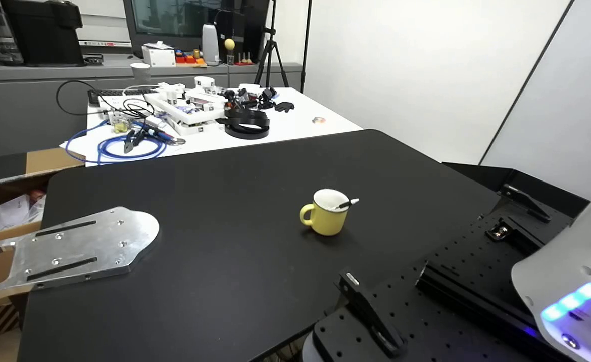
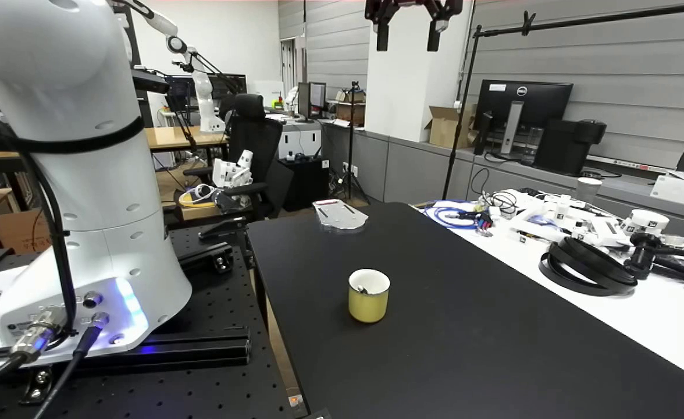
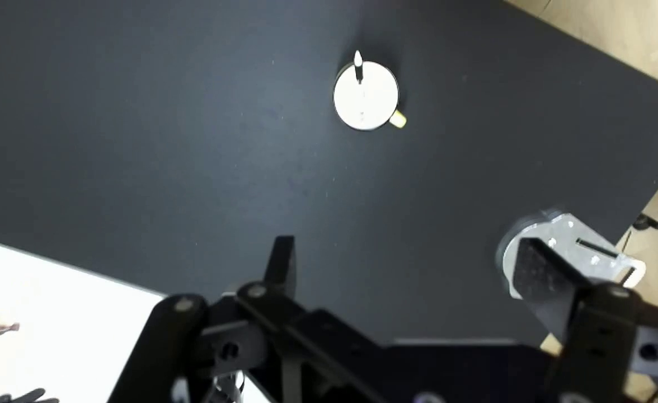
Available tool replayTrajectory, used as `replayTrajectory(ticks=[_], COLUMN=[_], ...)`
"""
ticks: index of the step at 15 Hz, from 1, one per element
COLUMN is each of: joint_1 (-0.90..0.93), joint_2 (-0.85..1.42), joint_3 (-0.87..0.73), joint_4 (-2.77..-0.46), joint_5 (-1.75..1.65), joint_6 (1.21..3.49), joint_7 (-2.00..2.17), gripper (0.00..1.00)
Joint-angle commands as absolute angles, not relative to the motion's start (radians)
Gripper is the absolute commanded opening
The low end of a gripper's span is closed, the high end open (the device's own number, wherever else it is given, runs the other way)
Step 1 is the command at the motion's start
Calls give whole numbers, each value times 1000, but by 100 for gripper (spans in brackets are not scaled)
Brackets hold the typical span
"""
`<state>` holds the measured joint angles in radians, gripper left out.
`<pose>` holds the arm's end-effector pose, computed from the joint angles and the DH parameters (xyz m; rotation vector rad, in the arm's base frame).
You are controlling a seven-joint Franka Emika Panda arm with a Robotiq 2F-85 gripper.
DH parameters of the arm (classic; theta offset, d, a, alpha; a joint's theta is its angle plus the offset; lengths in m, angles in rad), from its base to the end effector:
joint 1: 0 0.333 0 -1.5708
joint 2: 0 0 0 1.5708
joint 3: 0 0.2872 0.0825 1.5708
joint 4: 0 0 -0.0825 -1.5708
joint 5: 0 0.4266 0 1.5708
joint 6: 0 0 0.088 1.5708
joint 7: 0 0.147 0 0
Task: Pick the pen from the cup and put it on the table
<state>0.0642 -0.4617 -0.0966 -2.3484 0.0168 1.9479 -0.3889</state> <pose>0.4739 -0.0130 0.4305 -3.0444 -0.5533 -0.1083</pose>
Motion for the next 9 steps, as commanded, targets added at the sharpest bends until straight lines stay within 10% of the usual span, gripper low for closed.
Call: replayTrajectory(ticks=[1, 9], joint_1=[56, 61], joint_2=[-348, -83], joint_3=[-69, 3], joint_4=[-2324, -2317], joint_5=[-62, -247], joint_6=[1884, 1821], joint_7=[-403, -383], gripper=[100, 100])
